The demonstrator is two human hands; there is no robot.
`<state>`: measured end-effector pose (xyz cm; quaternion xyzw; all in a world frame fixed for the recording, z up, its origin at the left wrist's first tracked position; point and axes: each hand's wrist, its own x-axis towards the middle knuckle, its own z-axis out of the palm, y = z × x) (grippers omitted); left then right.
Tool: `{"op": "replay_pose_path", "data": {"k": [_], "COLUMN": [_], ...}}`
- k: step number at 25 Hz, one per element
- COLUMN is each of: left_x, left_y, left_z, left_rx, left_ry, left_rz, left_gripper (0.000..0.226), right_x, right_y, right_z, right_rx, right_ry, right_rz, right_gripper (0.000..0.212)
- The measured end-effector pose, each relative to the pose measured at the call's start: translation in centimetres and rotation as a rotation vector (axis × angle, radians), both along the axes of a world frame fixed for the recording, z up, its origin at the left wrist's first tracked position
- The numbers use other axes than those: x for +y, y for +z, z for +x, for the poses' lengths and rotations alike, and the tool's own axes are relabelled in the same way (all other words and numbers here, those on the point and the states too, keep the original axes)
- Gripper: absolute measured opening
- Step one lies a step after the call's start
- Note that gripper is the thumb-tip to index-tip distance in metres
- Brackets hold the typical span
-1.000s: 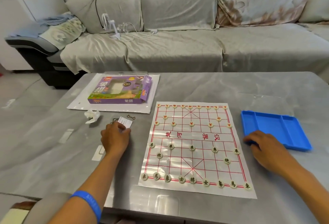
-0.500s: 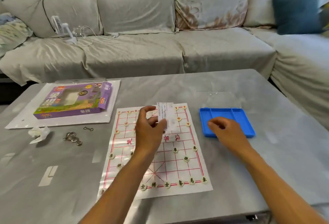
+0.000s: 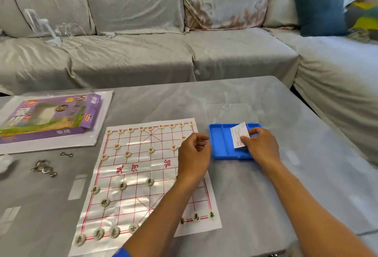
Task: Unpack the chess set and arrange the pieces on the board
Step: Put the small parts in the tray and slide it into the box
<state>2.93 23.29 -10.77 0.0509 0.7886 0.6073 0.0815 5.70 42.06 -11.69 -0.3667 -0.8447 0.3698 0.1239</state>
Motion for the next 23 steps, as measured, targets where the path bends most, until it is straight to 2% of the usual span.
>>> {"op": "replay_pose_path", "data": {"k": [3,6,9,11,12,14,15,16,19,23], "left_x": [-2.5,-8.0,-17.3,-23.8,-26.6,-30.7,-32.0,-32.7,-33.0,-33.2], "left_y": [0.2,0.9,0.8,0.1,-0.4,-1.3,-1.8,-2.2,-2.6,-2.3], "left_z": [-0.5,-1.6,-3.6,-5.4,-6.2,-7.5,-8.0,-8.5,-8.9,-8.7], "left_rx": [0.014,0.030,0.112,0.137,0.112,0.034,0.019,0.024,0.104,0.092], "left_ry": [0.095,0.222,0.498,0.638,0.648,0.552,0.508,0.499,0.522,0.526], "left_rz": [-0.005,0.044,0.008,-0.182,-0.361,-0.719,-0.781,-0.764,-0.693,-0.691], "left_gripper": [0.014,0.015,0.015,0.013,0.016,0.040,0.049,0.050,0.027,0.019], "right_x": [-0.5,-1.8,-4.0,-4.9,-5.1,-5.2,-5.1,-5.0,-4.4,-3.4], "right_y": [-0.8,-0.7,-0.8,-1.0,-1.2,-1.4,-1.7,-1.9,-2.4,-3.7], "right_z": [0.2,0.3,-0.4,-0.8,-0.8,-0.7,-0.6,-0.6,-0.6,-0.9], "right_rx": [-0.185,-0.116,-0.019,-0.029,-0.038,-0.028,-0.025,-0.028,-0.068,-0.052], "right_ry": [0.060,0.065,0.161,0.214,0.224,0.234,0.233,0.227,0.239,0.244], "right_rz": [0.241,0.415,0.375,0.385,0.404,0.437,0.438,0.428,0.425,0.426], "right_gripper": [0.026,0.026,0.017,0.013,0.012,0.013,0.015,0.016,0.017,0.016]}}
